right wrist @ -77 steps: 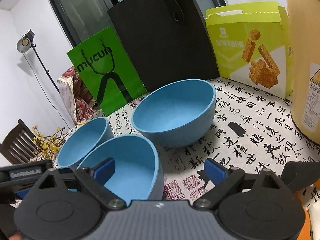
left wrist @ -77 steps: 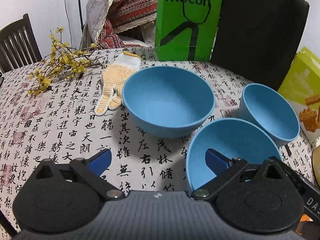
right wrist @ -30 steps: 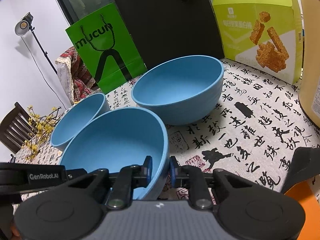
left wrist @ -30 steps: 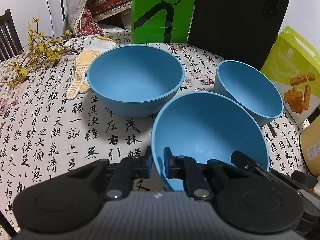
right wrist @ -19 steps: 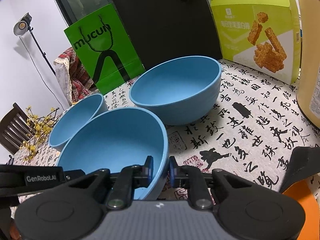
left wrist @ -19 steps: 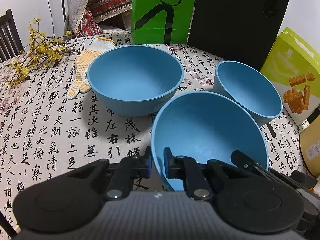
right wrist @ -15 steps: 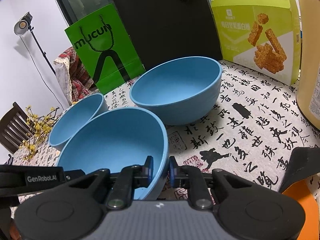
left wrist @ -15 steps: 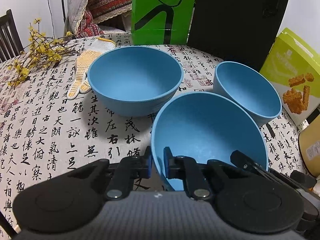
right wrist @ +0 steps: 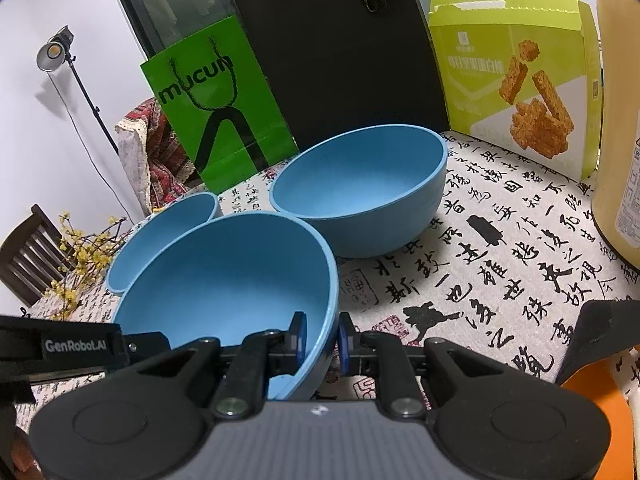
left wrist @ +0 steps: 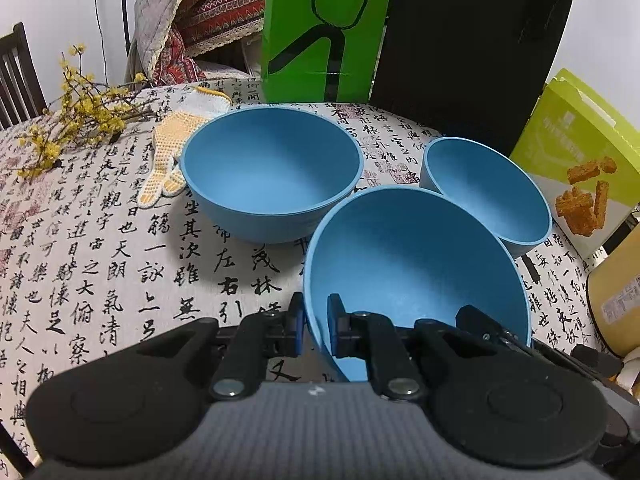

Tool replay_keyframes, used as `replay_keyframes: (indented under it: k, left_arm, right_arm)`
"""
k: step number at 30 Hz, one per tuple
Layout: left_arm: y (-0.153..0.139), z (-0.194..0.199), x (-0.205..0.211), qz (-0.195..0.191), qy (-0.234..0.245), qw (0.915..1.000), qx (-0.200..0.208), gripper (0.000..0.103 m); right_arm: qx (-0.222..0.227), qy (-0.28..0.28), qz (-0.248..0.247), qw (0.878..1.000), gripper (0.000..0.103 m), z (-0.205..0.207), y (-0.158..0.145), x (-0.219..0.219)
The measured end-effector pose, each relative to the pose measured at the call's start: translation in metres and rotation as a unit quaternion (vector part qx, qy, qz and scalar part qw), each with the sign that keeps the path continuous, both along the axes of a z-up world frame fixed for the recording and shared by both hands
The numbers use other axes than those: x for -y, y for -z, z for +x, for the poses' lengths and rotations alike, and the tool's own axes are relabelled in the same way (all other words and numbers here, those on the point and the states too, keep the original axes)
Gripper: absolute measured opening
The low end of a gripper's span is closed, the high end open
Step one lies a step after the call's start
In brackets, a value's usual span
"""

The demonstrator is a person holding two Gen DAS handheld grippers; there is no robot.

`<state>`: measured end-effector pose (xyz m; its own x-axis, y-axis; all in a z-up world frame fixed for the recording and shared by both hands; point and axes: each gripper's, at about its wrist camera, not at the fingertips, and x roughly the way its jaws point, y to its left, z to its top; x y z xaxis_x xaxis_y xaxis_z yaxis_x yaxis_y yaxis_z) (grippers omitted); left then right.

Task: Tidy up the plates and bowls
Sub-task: 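Lift the blue bowl off the table with both grippers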

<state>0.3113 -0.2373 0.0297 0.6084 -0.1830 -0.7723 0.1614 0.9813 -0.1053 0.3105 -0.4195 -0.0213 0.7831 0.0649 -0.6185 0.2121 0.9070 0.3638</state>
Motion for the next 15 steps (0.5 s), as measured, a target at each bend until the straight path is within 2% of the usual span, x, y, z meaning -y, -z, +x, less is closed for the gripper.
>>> replay_keyframes:
  k: [15]
  left_arm:
    - [-0.011, -0.012, -0.008, 0.003, -0.007, 0.9993, 0.036, 0.012]
  right_arm:
    - [0.019, -0.012, 0.003, 1.0, 0.016, -0.005, -0.007, -0.008]
